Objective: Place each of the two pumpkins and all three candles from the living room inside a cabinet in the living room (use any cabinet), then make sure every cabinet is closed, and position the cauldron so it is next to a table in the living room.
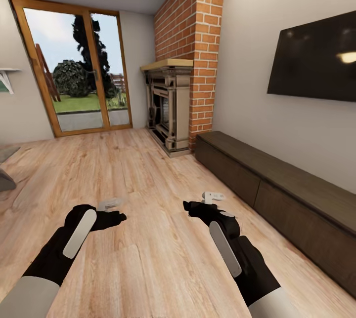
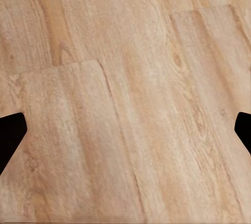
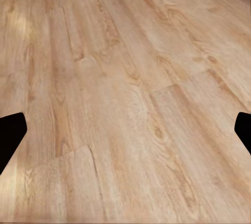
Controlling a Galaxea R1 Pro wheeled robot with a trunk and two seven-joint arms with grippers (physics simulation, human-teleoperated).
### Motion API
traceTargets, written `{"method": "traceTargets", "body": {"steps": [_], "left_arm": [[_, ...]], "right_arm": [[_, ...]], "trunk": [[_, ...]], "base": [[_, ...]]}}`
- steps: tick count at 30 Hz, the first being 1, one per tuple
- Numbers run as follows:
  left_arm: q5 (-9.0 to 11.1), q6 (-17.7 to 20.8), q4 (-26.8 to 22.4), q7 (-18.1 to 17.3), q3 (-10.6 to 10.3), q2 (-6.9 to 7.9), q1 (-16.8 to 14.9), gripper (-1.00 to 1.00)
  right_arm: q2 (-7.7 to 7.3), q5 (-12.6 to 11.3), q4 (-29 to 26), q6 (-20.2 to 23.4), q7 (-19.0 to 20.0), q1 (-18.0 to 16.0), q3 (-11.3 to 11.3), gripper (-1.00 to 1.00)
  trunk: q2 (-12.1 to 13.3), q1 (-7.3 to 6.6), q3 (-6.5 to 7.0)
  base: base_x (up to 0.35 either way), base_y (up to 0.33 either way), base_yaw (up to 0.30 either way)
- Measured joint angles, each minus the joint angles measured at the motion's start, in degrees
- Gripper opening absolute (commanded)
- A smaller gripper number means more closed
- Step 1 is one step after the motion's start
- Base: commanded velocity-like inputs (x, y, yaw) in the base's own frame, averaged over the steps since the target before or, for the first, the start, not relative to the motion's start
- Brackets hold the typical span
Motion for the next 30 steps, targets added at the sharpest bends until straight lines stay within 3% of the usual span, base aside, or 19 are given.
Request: {"method": "traceTargets", "body": {"steps": [30], "left_arm": [[0.0,0.0,0.0,0.0,-0.1,-0.02,0.0,1.0]], "right_arm": [[0.02,0.0,0.0,0.0,0.0,0.0,0.0,1.0]], "trunk": [[0.0,0.0,-1.19]], "base": [[0.0,0.0,0.27]]}}
